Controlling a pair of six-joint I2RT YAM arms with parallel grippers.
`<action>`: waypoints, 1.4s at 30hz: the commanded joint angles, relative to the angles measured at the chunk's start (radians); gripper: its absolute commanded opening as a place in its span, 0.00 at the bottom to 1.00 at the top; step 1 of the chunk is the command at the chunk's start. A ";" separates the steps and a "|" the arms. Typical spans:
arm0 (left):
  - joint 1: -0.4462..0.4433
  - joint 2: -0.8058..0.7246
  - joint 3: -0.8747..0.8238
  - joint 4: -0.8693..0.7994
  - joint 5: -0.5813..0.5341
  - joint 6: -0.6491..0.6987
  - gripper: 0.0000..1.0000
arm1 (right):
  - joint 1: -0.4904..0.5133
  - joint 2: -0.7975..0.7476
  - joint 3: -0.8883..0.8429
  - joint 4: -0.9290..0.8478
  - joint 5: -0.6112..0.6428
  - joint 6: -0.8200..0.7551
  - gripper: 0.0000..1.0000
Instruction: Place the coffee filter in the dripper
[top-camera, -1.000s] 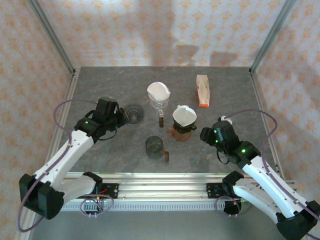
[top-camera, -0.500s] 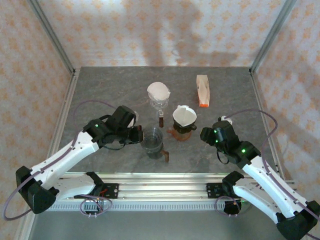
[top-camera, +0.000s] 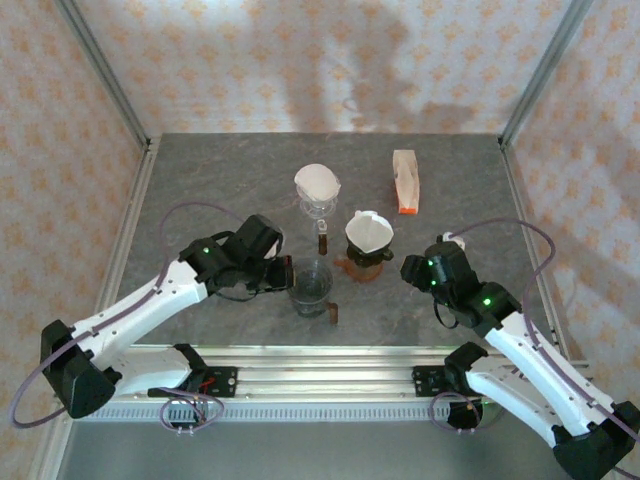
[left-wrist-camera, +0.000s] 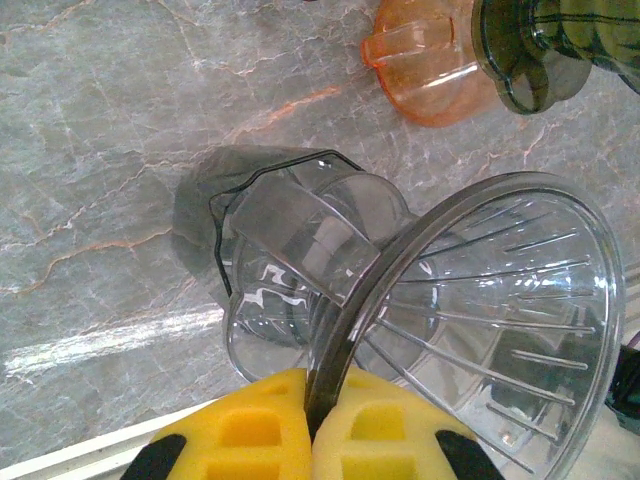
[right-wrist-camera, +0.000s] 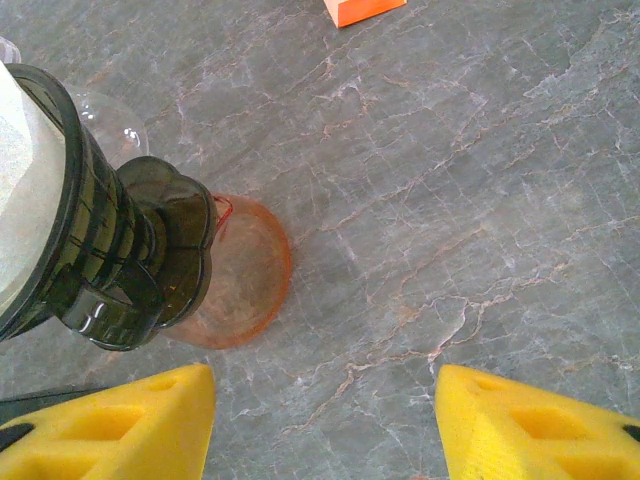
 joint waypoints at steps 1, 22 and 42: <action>-0.002 0.013 0.016 0.002 -0.033 0.005 0.00 | -0.004 -0.014 0.016 -0.025 0.030 -0.003 0.60; 0.007 -0.011 0.020 -0.043 -0.082 0.004 0.46 | -0.005 -0.037 0.019 -0.040 0.027 0.000 0.64; 0.031 -0.397 -0.149 0.157 -0.428 0.067 1.00 | -0.295 0.537 0.431 0.074 0.001 -0.245 0.51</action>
